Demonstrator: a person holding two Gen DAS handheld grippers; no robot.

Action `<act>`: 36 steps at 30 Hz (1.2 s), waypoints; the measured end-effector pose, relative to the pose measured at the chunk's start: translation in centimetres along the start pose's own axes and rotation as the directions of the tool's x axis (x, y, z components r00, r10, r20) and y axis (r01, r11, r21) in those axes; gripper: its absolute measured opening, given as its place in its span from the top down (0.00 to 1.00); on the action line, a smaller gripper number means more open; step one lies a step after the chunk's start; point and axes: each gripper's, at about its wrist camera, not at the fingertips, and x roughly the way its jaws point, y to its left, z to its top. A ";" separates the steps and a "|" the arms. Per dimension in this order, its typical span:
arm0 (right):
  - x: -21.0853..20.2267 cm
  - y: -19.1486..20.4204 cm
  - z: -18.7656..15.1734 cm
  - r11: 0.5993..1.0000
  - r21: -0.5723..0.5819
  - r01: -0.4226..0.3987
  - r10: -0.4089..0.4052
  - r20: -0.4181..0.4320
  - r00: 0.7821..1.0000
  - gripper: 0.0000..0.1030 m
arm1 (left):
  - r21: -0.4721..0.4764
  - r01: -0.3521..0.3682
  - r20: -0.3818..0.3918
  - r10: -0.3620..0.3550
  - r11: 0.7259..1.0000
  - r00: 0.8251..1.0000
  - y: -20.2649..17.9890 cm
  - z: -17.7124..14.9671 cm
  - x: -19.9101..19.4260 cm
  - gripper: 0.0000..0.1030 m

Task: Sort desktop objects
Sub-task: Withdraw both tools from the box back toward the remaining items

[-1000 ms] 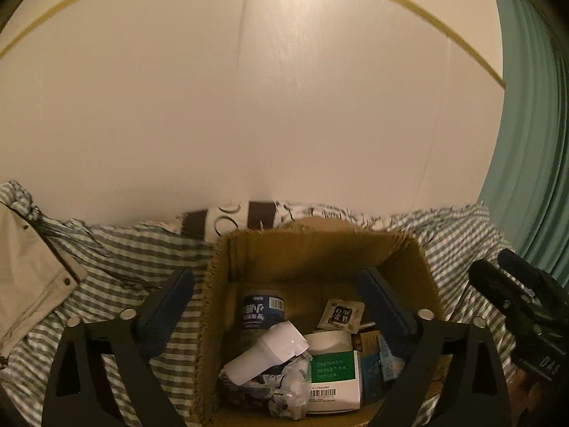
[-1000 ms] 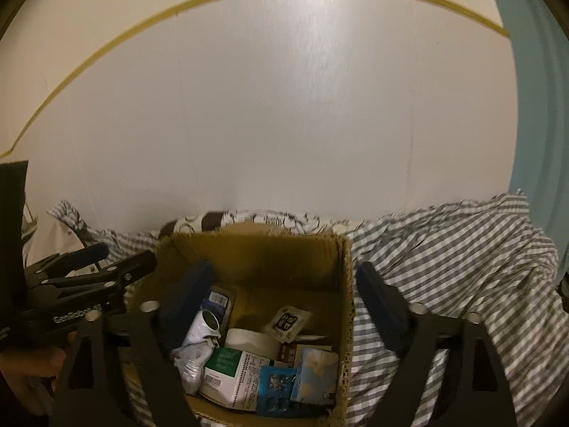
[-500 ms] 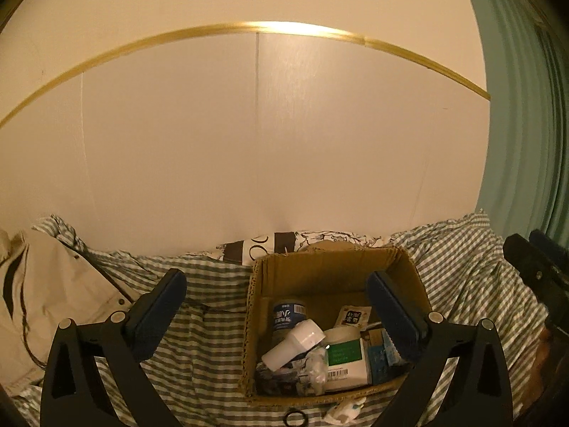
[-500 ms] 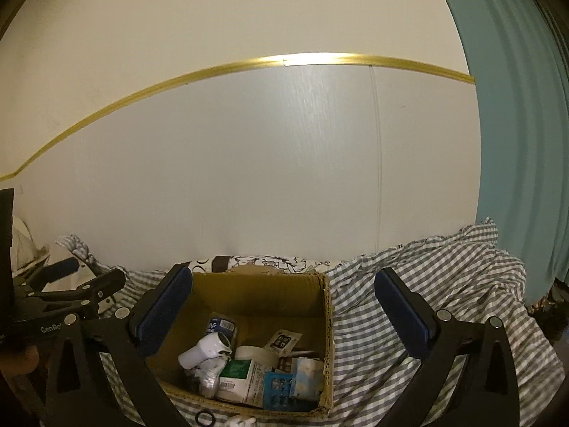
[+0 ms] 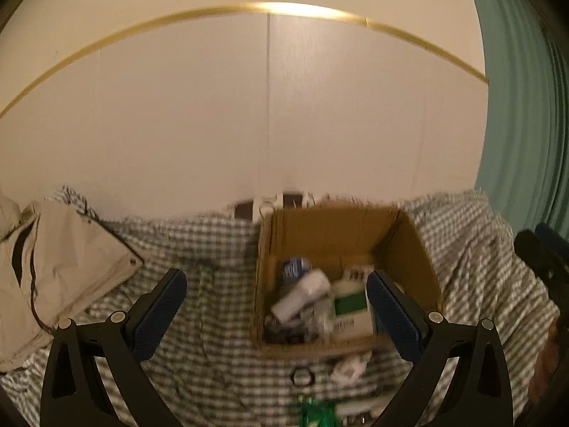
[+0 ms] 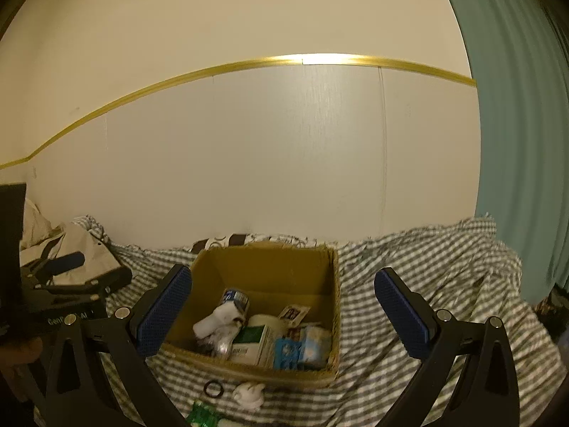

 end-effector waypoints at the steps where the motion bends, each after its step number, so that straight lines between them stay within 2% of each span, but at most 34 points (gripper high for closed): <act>1: 0.0 0.0 -0.3 1.000 -0.001 -0.001 0.001 0.001 1.000 0.00 | -0.005 0.003 -0.022 -0.003 1.000 1.000 0.1 -0.6 0.0 0.00; 5: 0.0 0.4 -1.8 1.000 -0.017 -0.007 0.007 -0.015 1.000 0.00 | -0.023 0.001 -0.060 -0.003 1.000 0.998 0.2 -2.6 0.0 0.00; 8: -0.1 0.7 -3.1 1.000 -0.022 -0.003 0.002 -0.027 1.000 0.00 | -0.002 -0.013 -0.076 0.012 1.000 0.997 -0.2 -4.4 0.3 0.00; 20: 2.3 0.9 -8.6 0.999 -0.033 -0.005 0.000 -0.164 0.986 0.01 | 0.011 -0.013 -0.209 0.015 1.000 0.978 -0.4 -9.5 3.5 0.02; 26: 4.0 1.6 -10.8 0.997 -0.067 -0.035 0.019 -0.232 0.973 0.08 | 0.016 0.021 -0.312 -0.015 1.000 0.950 -0.8 -12.5 5.9 0.08; 33: 6.2 1.7 -12.9 0.996 -0.067 -0.057 0.034 -0.311 0.950 0.13 | 0.073 0.058 -0.400 -0.024 0.996 0.916 -2.2 -15.2 8.0 0.10; 36: 7.0 1.5 -13.5 0.997 -0.057 -0.060 0.038 -0.337 0.941 0.14 | 0.070 0.081 -0.450 -0.041 0.994 0.892 -2.3 -16.2 9.1 0.12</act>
